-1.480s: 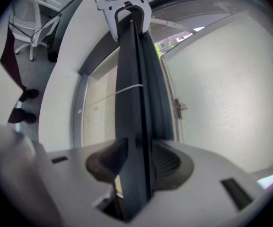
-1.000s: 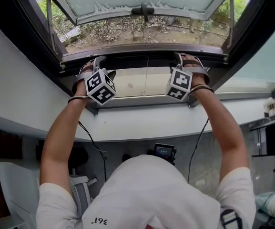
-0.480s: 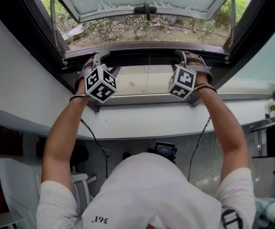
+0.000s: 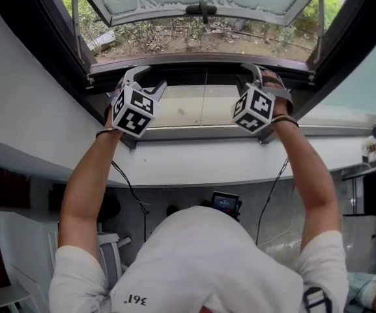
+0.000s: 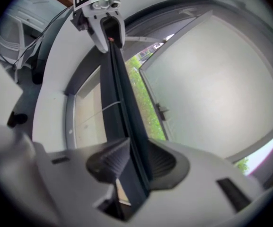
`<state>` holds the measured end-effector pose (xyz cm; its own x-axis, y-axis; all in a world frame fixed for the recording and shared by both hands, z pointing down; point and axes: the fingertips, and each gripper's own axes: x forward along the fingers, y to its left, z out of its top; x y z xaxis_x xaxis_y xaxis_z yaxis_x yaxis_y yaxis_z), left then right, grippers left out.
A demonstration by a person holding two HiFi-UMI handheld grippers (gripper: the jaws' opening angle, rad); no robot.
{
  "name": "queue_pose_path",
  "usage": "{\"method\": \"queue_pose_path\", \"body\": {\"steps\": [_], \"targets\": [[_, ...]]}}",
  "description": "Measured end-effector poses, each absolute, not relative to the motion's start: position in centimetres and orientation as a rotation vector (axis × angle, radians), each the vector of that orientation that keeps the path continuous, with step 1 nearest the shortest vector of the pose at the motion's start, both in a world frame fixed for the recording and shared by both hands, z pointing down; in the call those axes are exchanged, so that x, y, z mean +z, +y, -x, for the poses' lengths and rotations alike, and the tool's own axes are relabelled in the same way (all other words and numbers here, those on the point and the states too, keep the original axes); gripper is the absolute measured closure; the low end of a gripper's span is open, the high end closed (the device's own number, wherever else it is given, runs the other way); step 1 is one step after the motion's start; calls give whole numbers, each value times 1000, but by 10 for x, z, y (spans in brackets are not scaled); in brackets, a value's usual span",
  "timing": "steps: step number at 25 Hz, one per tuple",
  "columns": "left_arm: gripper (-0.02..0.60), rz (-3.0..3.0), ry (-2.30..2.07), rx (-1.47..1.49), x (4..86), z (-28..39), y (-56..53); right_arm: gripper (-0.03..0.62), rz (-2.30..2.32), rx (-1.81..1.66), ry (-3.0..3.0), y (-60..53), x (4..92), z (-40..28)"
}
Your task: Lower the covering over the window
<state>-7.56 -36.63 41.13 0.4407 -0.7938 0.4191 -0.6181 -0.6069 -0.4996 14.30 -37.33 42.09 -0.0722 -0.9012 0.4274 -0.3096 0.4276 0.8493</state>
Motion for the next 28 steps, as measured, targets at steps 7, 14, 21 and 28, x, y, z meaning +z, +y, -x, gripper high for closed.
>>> {"method": "queue_pose_path", "body": {"steps": [7, 14, 21, 28], "targets": [[379, 2471, 1255, -815, 390, 74, -360, 511, -1194, -707, -1678, -370, 392, -141], [447, 2555, 1316, -598, 349, 72, -344, 534, -1333, -644, -1832, -354, 350, -134], [477, 2652, 1368, -347, 316, 71, -321, 537, -1414, -565, -1981, -333, 328, -125], [485, 2726, 1363, -195, 303, 60, -292, 539, -1468, -484, -2107, -310, 318, -120]]}}
